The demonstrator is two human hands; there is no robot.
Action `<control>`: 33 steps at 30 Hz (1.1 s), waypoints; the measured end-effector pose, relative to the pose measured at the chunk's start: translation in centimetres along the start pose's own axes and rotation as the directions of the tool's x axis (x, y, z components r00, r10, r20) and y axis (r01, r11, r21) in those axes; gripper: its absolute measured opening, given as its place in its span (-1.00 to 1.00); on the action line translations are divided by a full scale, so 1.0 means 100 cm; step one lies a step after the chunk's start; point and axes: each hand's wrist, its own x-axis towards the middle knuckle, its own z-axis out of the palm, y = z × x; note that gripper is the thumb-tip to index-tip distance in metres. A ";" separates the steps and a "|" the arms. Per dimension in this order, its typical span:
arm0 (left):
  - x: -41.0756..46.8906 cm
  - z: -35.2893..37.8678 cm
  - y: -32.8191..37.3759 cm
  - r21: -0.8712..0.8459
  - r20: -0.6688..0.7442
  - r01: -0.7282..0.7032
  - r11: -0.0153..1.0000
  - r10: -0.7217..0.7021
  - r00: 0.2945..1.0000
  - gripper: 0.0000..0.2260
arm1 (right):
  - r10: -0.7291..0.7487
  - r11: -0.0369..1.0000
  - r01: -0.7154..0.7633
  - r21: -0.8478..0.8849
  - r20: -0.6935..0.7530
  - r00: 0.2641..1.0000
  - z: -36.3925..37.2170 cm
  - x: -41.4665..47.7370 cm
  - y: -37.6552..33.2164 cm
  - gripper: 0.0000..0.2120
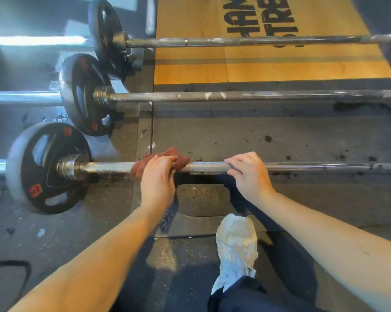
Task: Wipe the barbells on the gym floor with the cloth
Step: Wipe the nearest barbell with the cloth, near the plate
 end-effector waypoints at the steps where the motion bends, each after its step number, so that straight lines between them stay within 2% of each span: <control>1: 0.003 -0.005 -0.006 0.018 0.035 -0.061 0.998 0.061 0.998 -0.80 | -0.018 1.000 0.019 -0.024 0.047 0.999 -0.005 0.005 0.002 -0.78; 4: 0.023 -0.032 -0.038 0.078 0.199 -0.209 0.975 0.191 0.961 -0.90 | -0.078 0.993 0.100 -0.060 0.296 0.952 -0.023 0.026 0.003 -0.68; 5: 0.027 -0.039 -0.044 0.056 0.233 -0.215 0.975 0.196 0.952 -0.92 | -0.062 0.994 0.092 -0.050 0.426 0.903 -0.028 0.036 0.002 -0.58; 7: 0.027 -0.046 -0.050 0.011 0.270 -0.158 0.987 0.149 0.951 -0.96 | 0.013 0.998 0.035 -0.057 0.674 0.739 -0.036 0.057 -0.003 -0.39; 8: 0.026 -0.046 -0.051 0.007 0.278 -0.143 0.990 0.136 0.951 -0.97 | 0.031 0.997 0.027 -0.065 0.748 0.663 -0.036 0.066 -0.006 -0.33; 9: 0.025 -0.045 -0.051 0.004 0.281 -0.133 0.991 0.127 0.951 -0.97 | 0.029 0.998 0.033 -0.062 0.787 0.616 -0.035 0.074 -0.010 -0.30; 12: 0.026 -0.041 -0.049 0.002 0.270 -0.115 0.993 0.110 0.957 -0.95 | -0.001 1.000 0.017 -0.010 0.838 0.546 -0.027 0.091 -0.026 -0.35; 15: 0.028 -0.041 -0.050 -0.008 0.289 -0.095 0.995 0.094 0.953 -0.91 | -0.036 0.996 -0.059 0.072 0.881 0.472 -0.015 0.099 -0.035 -0.62; 17: 0.030 -0.043 -0.052 0.003 0.319 -0.096 0.995 0.090 0.944 -0.89 | -0.032 0.992 -0.089 0.089 0.862 0.506 -0.012 0.097 -0.036 -0.72; 20: 0.032 -0.048 -0.054 0.023 0.362 -0.112 0.993 0.096 0.927 -0.87 | -0.029 0.999 0.000 0.038 0.769 0.639 -0.007 0.081 -0.034 -0.70; 23: 0.027 -0.049 -0.052 0.046 0.322 -0.146 0.988 0.124 0.939 -0.86 | -0.114 0.952 0.249 -0.180 0.546 0.830 0.008 0.053 -0.027 -0.65; 25: 0.020 -0.048 -0.049 0.054 0.272 -0.165 0.985 0.144 0.952 -0.85 | -0.224 0.896 0.326 -0.300 0.329 0.917 0.021 0.032 -0.024 -0.62; 26: 0.016 -0.045 -0.046 0.044 0.252 -0.165 0.985 0.149 0.956 -0.86 | -0.272 0.887 0.335 -0.318 0.226 0.935 0.025 0.022 -0.025 -0.62; 28: 0.008 -0.039 -0.038 0.015 0.208 -0.135 0.991 0.129 0.970 -0.88 | -0.317 0.880 0.335 -0.336 0.109 0.942 0.030 0.014 -0.030 -0.61; 30: 0.002 -0.028 -0.033 -0.020 0.159 -0.096 0.995 0.098 0.982 -0.87 | -0.270 0.912 0.308 -0.272 0.169 0.948 0.025 0.019 -0.031 -0.52; 33: 0.003 -0.003 -0.016 -0.024 0.112 -0.127 0.992 0.129 0.985 -0.91 | -0.164 0.971 0.209 -0.116 0.313 0.935 0.004 0.021 -0.027 -0.36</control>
